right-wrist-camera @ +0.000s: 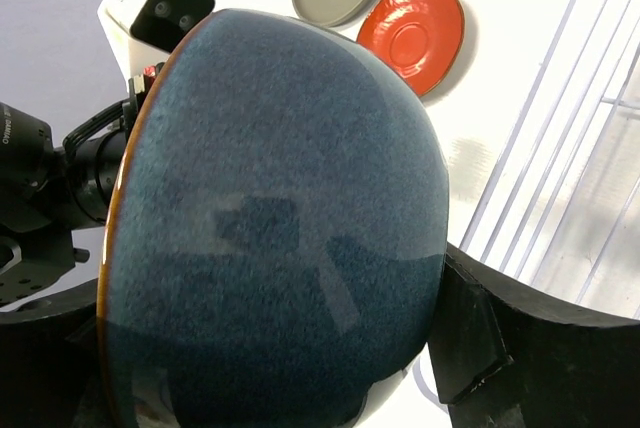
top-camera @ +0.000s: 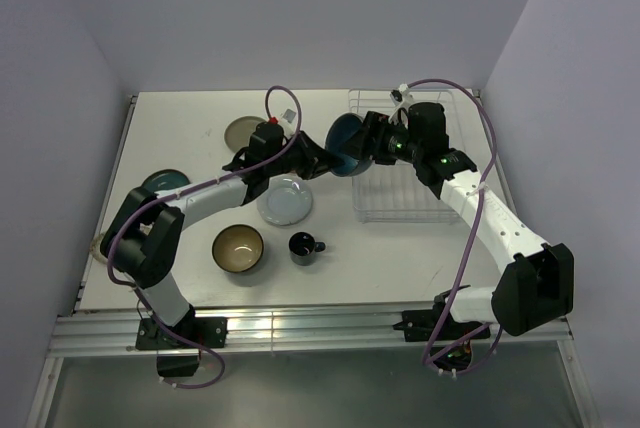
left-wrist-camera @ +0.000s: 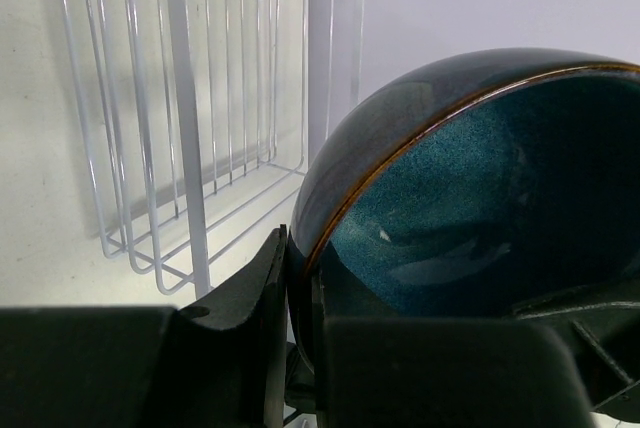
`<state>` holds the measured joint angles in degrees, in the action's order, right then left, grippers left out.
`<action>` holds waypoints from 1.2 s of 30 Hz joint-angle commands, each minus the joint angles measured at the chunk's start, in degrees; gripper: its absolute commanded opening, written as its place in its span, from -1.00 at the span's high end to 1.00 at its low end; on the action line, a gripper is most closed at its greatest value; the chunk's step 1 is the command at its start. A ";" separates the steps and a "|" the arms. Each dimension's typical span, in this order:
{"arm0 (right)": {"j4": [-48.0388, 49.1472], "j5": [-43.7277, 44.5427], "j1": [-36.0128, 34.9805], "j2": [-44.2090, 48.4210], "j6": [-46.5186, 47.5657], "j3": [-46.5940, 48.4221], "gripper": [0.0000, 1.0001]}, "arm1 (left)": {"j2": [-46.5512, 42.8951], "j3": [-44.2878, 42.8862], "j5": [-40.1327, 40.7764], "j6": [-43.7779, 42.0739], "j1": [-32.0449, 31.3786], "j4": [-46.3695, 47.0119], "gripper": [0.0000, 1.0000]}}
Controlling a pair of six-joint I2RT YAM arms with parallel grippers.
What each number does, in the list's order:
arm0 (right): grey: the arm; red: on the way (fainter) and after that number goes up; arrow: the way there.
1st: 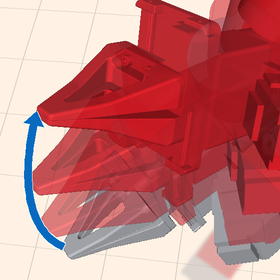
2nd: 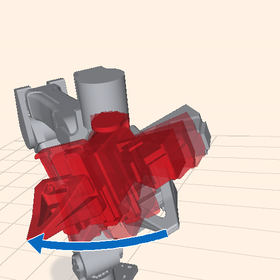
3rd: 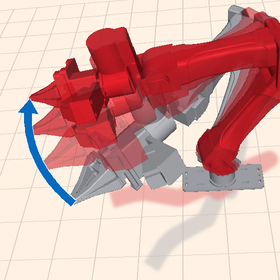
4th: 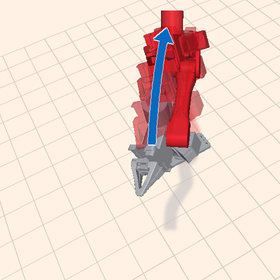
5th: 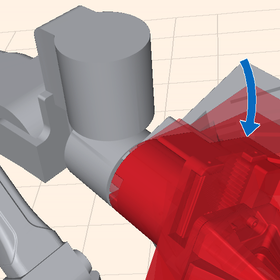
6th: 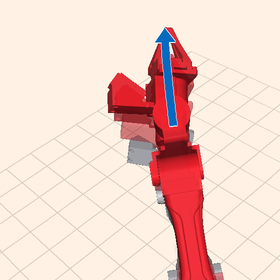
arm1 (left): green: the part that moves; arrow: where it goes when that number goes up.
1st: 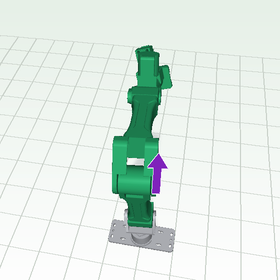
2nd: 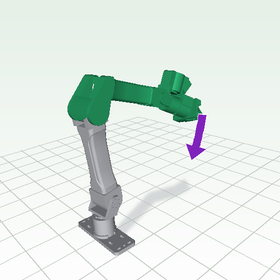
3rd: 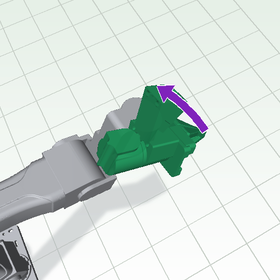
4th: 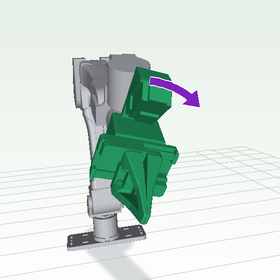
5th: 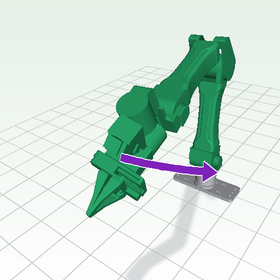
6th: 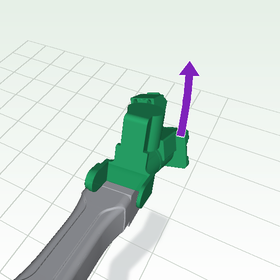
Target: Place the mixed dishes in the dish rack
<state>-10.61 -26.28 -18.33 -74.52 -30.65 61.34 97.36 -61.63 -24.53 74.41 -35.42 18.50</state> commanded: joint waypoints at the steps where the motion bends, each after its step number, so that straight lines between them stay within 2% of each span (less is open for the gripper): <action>1: 9.03 -4.83 -0.75 0.87 -1.60 0.36 -0.66 | -1.03 -4.38 -9.04 -0.32 -4.22 7.60 1.00; 7: 9.03 -4.74 -0.74 0.61 -1.69 0.44 -0.66 | -0.68 -4.99 -8.78 -0.85 -4.75 6.99 1.00; 11: 8.59 -4.13 -0.75 0.52 -1.78 0.53 -0.75 | -0.42 -5.52 -8.51 -1.29 -5.01 6.20 1.00; 15: 8.68 -4.04 -0.75 0.43 -1.86 0.45 -0.73 | -0.33 -5.79 -8.51 -1.46 -5.19 5.84 1.00; 18: 8.94 -4.04 -0.66 0.17 -2.22 0.27 -0.60 | -0.15 -5.87 -8.69 -1.38 -5.27 5.84 0.99; 21: 9.55 -4.65 -0.39 0.16 -2.66 0.01 -0.17 | 0.02 -5.96 -8.60 -1.29 -5.45 5.84 0.99; 22: 9.56 -4.74 -0.31 0.25 -2.83 -0.17 0.09 | 0.11 -5.96 -8.60 -1.29 -5.45 5.93 0.98; 28: 10.17 -5.45 0.40 0.60 -3.27 -0.70 0.58 | 0.37 -5.96 -8.95 -0.94 -5.45 6.46 0.86; 31: 10.35 -5.80 0.84 0.96 -3.36 -0.87 0.72 | 0.28 -5.53 -9.13 -0.76 -5.45 6.98 0.64; 32: 10.35 -5.80 0.92 1.04 -3.36 -0.96 0.75 | 0.20 -5.44 -9.13 -0.50 -5.45 7.25 0.48; 36: 10.35 -6.06 1.71 1.57 -3.54 -1.49 0.86 | -0.24 -4.82 -9.22 -0.41 -5.45 7.87 0.13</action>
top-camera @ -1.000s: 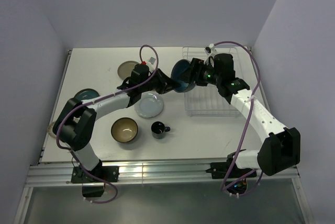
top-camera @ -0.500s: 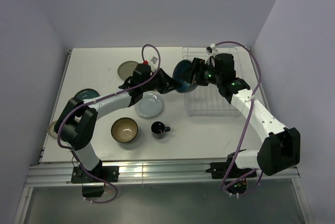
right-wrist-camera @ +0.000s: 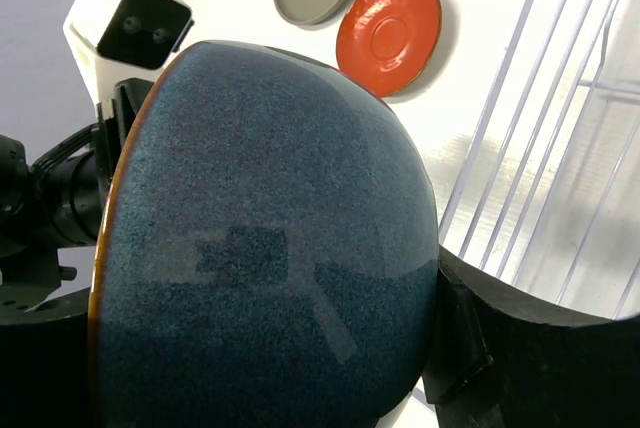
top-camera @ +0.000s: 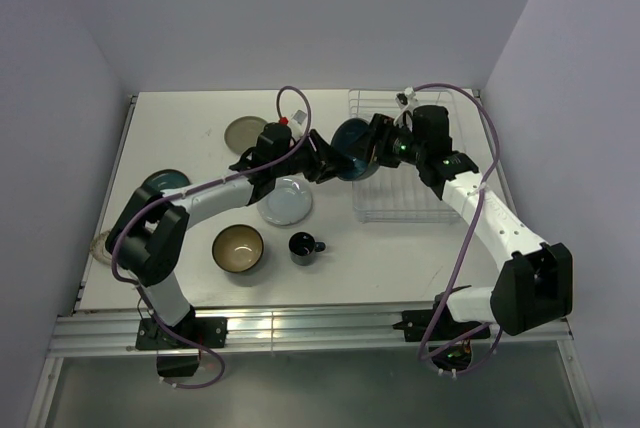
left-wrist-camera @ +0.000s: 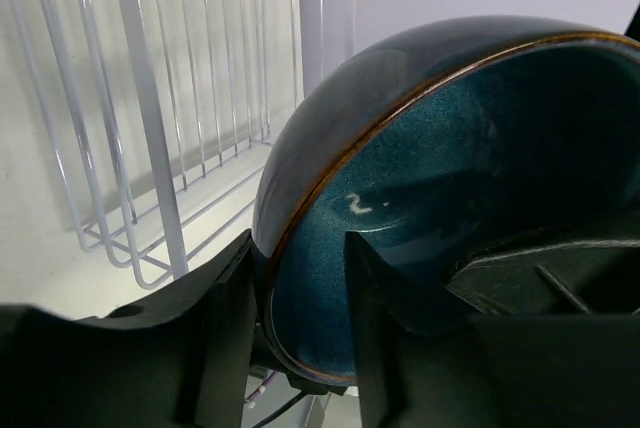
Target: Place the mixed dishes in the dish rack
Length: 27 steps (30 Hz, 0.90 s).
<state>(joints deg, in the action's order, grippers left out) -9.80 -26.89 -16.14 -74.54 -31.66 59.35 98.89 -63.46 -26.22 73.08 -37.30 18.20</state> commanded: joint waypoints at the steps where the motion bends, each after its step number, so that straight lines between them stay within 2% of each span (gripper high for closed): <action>1: 9.54 -5.62 -0.47 1.68 -2.70 0.41 0.87 | -1.77 -2.90 -7.53 0.93 -3.48 8.08 0.10; 3: 9.54 -5.71 -0.21 1.86 -2.79 0.06 0.90 | -1.95 -2.81 -7.53 0.84 -3.48 8.17 0.03; 14: 11.30 -6.68 1.55 2.56 -2.79 -0.55 1.00 | -3.53 -1.76 -7.88 0.05 -2.78 8.52 -0.04; 21: 12.53 -8.08 3.13 2.91 -3.06 -1.43 1.00 | -5.55 -0.96 -7.97 -1.36 -1.73 7.38 -0.17; 27: 12.79 -8.96 4.19 3.26 -2.79 -1.52 1.00 | -6.69 -0.79 -7.89 -2.50 -1.02 6.41 -0.20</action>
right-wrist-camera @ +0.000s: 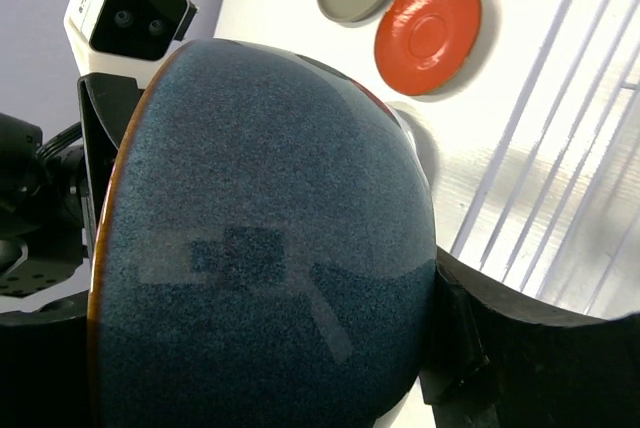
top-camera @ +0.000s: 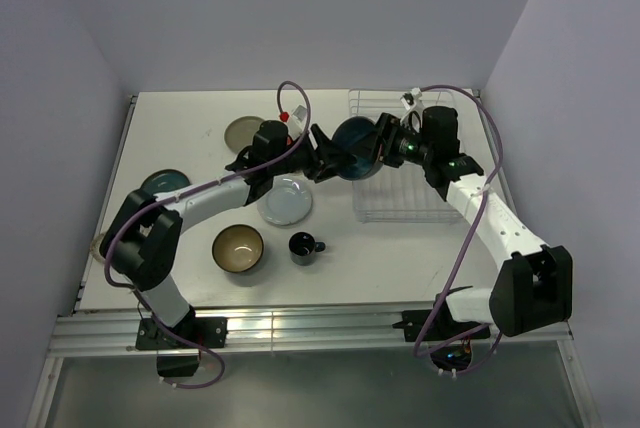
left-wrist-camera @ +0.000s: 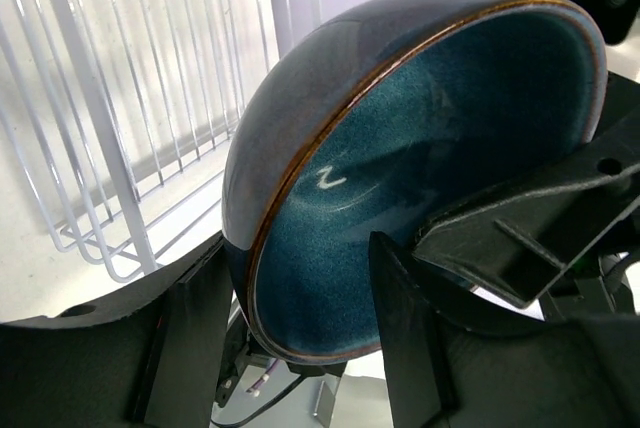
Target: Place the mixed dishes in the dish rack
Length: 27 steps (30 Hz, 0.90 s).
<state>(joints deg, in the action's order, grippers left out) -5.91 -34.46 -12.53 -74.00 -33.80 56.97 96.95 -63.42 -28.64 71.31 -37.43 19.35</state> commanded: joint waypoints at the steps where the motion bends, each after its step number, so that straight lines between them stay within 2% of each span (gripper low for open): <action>1: 8.90 -1.66 0.93 2.80 -0.74 0.86 1.00 | -4.92 -0.57 -5.55 -0.99 -0.80 5.26 -0.21; 27: 12.33 -4.48 4.80 3.42 -3.73 -0.46 1.00 | -5.36 1.02 -6.07 -3.63 0.60 3.50 -0.33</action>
<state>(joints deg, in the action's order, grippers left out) -1.98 -37.10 -8.32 -73.41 -36.64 55.70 93.51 -62.06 -33.41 69.56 -37.21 20.53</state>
